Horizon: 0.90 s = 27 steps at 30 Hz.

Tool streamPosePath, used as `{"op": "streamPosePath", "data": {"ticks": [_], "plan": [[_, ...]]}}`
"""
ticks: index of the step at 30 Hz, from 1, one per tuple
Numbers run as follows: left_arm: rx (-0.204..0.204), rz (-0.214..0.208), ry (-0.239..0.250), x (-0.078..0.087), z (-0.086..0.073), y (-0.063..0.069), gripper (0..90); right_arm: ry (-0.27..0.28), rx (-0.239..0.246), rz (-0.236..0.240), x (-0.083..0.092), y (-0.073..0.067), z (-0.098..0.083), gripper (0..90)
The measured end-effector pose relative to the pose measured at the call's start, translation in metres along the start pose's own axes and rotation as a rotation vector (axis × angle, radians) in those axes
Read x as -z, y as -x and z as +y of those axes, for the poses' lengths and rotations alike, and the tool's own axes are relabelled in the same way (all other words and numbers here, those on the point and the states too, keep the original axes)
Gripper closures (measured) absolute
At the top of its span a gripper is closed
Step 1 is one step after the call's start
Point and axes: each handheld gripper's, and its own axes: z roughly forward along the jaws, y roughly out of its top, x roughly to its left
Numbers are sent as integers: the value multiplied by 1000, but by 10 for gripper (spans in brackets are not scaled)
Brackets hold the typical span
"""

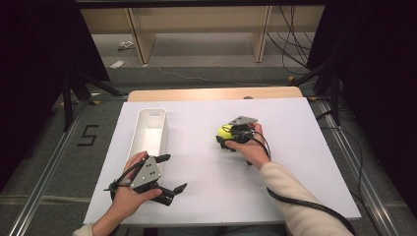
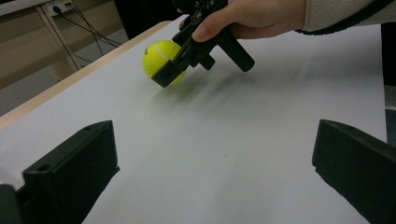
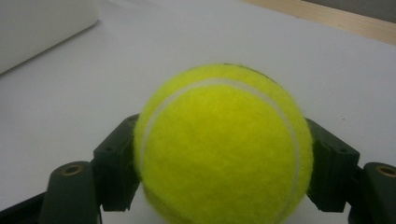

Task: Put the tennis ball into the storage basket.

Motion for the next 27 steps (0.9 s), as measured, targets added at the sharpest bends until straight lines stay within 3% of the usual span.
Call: {"op": "streamPosePath", "data": {"ticks": [27], "plan": [[0,0,0,0,0,0,0,43,-2,6,10,-6,10,262]]}}
